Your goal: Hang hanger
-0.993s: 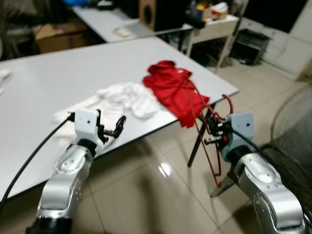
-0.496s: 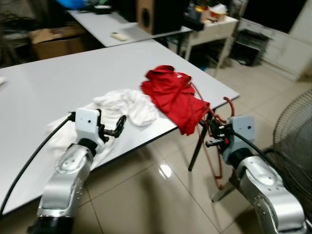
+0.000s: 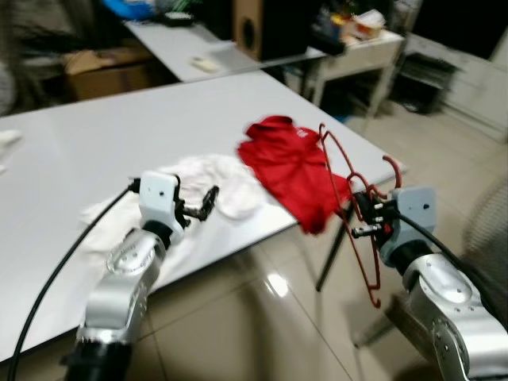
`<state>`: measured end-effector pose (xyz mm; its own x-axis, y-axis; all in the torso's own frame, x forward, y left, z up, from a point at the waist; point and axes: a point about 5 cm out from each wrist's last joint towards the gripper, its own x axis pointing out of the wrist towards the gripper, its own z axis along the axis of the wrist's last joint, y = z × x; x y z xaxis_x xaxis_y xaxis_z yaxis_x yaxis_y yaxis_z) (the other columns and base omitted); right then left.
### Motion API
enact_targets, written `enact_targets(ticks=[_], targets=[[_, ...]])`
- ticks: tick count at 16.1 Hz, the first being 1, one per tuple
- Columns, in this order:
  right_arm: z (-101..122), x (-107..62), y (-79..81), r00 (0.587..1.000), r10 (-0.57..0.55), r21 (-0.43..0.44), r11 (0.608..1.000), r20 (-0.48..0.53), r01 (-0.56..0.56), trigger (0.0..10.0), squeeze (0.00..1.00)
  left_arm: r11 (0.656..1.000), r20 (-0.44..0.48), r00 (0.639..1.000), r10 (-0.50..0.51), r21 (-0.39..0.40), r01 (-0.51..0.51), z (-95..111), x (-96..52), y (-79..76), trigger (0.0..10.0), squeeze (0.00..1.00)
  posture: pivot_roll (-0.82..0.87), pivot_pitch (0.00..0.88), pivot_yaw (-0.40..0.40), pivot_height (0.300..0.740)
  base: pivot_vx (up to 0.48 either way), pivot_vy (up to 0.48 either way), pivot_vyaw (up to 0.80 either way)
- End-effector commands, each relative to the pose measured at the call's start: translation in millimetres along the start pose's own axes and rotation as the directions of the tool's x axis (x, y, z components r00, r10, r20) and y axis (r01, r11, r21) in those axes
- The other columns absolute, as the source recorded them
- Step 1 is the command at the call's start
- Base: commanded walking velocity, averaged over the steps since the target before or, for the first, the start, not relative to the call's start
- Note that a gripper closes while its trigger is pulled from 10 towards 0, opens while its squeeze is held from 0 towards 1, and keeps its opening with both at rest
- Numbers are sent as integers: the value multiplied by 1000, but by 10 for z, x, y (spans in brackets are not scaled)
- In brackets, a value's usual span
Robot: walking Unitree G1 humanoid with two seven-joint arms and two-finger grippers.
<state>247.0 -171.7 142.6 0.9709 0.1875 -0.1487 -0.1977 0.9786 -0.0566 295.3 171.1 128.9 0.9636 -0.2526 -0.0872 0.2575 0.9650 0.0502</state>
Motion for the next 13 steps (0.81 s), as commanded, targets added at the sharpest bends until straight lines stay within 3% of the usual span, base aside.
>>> enact_targets(ticks=[1, 3, 4, 5, 9, 11, 13], targets=[[31, 17, 11, 1000, 5, -11, 1000, 18, -4, 10000, 0, 1000, -21, 1000, 10, 17, -9, -24, 31, 53, 10000, 643, -124, 0, -27, 740, 0, 0, 0], [46, 54, -8, 1000, 3, -12, 1000, 23, -3, 10000, 0, 999, -36, 999, 16, 53, -14, -41, 131, 121, 10000, 345, -127, 0, -19, 740, 0, 0, 0], [55, 77, -20, 1000, -1, -12, 1000, 27, 2, 10000, 0, 998, -70, 997, 20, 60, -16, -74, 190, 169, 2471, 231, -129, 0, -14, 740, 0, 0, 0], [60, 93, -30, 1000, -6, -11, 1000, 29, 7, 10000, 0, 998, -89, 996, 6, 60, -1, -94, 233, 188, 0, 27, -129, 0, -11, 740, 0, 0, 0], [36, 126, -42, 1000, -15, 6, 1000, 15, 15, 10000, 0, 997, -129, 992, 4, 76, 6, -121, 419, 279, 0, 0, -134, 0, -6, 740, 0, 0, 0], [47, 132, -33, 1000, -14, 7, 1000, 20, 13, 10000, 0, 995, -139, 990, 31, 96, -18, -131, 497, 315, 471, 0, -140, 0, -2, 740, 0, 0, 0], [26, 125, -23, 1000, -13, 9, 1000, 15, 13, 10000, 0, 999, -125, 992, -26, 44, 32, -148, 593, 231, 1176, 0, -148, 0, 3, 740, 0, 0, 0]])
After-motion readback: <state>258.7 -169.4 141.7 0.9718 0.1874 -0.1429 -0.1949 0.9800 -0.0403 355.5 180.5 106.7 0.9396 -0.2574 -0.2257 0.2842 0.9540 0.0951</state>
